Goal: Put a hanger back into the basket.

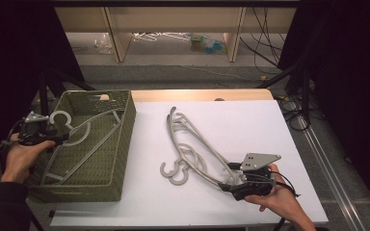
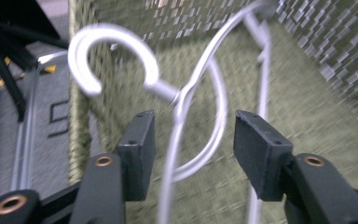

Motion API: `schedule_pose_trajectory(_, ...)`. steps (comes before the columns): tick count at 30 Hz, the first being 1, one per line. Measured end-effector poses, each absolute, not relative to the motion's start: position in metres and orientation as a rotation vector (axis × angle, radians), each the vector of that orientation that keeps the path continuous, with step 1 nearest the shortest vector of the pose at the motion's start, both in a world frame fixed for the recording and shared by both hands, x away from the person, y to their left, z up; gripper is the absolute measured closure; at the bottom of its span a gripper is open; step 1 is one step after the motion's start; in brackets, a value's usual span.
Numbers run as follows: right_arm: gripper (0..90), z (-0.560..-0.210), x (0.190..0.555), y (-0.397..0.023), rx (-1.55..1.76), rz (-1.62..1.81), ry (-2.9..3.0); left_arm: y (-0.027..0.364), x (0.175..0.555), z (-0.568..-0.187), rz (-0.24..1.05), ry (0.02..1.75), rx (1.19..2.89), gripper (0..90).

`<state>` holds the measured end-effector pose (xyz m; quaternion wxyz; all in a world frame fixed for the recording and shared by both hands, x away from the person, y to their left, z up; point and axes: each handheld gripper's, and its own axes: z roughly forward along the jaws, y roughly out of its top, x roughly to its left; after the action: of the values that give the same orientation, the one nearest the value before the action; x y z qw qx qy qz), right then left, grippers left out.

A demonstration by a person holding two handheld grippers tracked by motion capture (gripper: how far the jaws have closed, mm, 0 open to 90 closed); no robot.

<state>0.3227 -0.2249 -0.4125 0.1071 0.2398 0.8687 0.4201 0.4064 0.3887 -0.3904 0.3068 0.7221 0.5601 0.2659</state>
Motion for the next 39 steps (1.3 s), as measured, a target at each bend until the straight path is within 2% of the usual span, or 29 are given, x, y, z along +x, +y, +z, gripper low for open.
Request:
schedule_pose_trajectory(6,26.0,-0.414,0.324,-0.224,0.724,1.242,2.539,0.368,0.385,-0.376,0.726,1.392,1.84,35.0)
schedule_pose_trajectory(12,25.4,-0.416,0.325,-0.225,0.743,1.244,2.514,0.335,0.359,-0.372,0.662,1.277,1.724,28.7)
schedule_pose_trajectory(19,24.8,-0.418,0.325,-0.222,0.745,1.255,2.497,0.287,0.328,-0.367,0.622,1.102,1.731,23.3)
schedule_pose_trajectory(20,24.6,-0.419,0.325,-0.221,0.739,1.257,2.502,0.28,0.325,-0.366,0.619,1.084,1.738,19.6)
schedule_pose_trajectory(30,23.6,-0.423,0.324,-0.22,0.758,1.256,2.51,0.223,0.296,-0.379,0.527,0.922,1.746,18.0)
schedule_pose_trajectory(36,23.1,-0.424,0.323,-0.218,0.76,1.251,2.509,0.204,0.278,-0.396,0.476,0.927,1.678,17.5)
schedule_pose_trajectory(39,23.0,-0.425,0.324,-0.217,0.761,1.255,2.52,0.195,0.268,-0.406,0.503,0.861,1.734,17.4)
